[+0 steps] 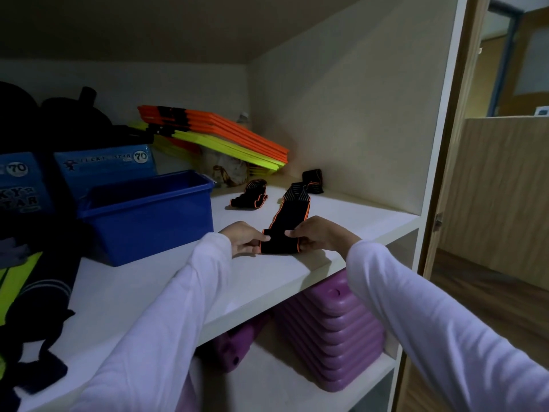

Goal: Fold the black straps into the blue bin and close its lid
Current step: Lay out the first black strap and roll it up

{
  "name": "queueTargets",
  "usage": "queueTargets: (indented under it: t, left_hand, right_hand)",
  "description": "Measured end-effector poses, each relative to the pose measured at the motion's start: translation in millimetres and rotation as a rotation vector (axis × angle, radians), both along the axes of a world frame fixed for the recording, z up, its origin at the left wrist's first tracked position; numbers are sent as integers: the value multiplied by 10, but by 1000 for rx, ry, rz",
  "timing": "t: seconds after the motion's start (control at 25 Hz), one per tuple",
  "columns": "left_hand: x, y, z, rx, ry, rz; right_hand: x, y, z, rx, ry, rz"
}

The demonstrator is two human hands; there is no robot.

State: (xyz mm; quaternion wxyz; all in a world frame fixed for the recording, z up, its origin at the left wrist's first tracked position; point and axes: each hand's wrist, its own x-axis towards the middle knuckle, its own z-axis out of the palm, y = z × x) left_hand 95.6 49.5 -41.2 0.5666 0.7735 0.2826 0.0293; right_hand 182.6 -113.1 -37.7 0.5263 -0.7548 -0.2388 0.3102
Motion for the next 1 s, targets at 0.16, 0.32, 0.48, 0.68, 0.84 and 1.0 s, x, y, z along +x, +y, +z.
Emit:
queueTargets:
  t: [0.16,0.32,0.48,0.68,0.84,1.0]
  left_hand:
    - [41,-31,8,36,33,35]
    - [78,-52,13,99,58,33]
    - [83,-67,26,113,67,1]
    - [27,-86,26,153,-39,-44]
    - [-12,-199,26,215,-207,-74]
    - [-14,-207,51,256,-212,-161]
  right_hand:
    - [-7,65,-19,-81,-123,-54]
    - [23,49,-55,-275,-638,-38]
    - [-71,33,-81,-193,-1000,121]
    - [-131,-14,-131,-350,-1096,209]
    - [-97,-45,-125,-257,-1038,191]
    - [6,-96,-21,-164,-826,168]
